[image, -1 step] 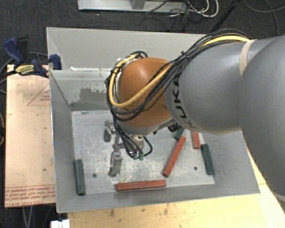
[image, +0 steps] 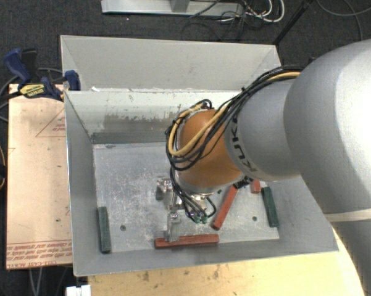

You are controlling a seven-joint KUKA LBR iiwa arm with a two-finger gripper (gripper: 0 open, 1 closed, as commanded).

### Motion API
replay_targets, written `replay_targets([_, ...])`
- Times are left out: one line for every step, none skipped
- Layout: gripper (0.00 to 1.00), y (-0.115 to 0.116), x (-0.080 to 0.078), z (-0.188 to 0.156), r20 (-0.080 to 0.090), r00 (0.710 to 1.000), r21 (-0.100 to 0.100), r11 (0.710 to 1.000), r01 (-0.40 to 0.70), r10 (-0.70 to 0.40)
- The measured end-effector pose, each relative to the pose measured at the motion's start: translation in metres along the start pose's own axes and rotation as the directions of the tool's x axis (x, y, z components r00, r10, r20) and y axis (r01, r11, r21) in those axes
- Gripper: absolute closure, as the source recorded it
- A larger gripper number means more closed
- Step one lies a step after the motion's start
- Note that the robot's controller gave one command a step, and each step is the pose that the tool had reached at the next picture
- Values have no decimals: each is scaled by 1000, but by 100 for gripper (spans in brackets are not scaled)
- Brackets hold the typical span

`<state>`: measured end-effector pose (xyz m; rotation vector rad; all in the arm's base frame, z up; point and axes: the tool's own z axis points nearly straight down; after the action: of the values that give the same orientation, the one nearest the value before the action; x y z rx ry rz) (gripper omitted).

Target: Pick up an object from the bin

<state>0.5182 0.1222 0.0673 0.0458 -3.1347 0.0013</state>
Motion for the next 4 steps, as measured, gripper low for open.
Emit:
replay_targets([0, -72, -12, -54, 14, 998, 1, 998, -58, 58])
replay_targets([0, -120, 38, -30, 4, 998, 0, 998, 57, -57])
replay_targets([0, -147, 5, -2, 8, 971, 1, 971, 239, -239])
replay_targets([100, -146, 5, -2, 8, 971, 0, 971, 239, -239])
